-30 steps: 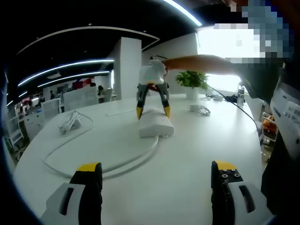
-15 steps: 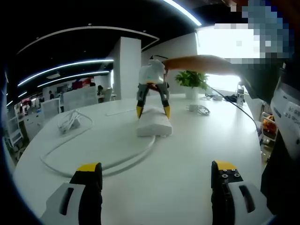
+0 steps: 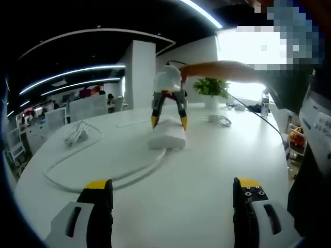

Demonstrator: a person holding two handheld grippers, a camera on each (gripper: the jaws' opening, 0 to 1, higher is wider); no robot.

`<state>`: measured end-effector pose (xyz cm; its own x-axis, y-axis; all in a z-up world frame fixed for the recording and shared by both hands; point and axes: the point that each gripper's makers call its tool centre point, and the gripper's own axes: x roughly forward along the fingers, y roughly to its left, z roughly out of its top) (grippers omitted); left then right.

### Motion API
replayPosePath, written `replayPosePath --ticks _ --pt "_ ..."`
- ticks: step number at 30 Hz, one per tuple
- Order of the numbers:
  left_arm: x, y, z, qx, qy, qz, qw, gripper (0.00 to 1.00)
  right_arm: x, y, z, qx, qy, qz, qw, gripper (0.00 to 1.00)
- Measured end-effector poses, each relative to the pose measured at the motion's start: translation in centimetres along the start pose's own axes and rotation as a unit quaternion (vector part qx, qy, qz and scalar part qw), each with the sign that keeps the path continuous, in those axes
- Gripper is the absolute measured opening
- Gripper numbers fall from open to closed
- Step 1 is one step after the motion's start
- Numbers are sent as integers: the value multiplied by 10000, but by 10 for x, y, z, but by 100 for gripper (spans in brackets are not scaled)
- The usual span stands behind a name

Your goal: Straighten the power strip on the desk, plug the charger into it

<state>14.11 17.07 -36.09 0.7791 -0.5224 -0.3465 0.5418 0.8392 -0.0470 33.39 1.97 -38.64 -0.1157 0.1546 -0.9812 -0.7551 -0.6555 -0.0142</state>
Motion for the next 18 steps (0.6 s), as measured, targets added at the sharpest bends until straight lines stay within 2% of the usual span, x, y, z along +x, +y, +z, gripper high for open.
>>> replayPosePath --ticks 18 --pt "-1 -3 0 27 13 -19 10000 100 0 3 -1 340 -28 -74 9994 62"
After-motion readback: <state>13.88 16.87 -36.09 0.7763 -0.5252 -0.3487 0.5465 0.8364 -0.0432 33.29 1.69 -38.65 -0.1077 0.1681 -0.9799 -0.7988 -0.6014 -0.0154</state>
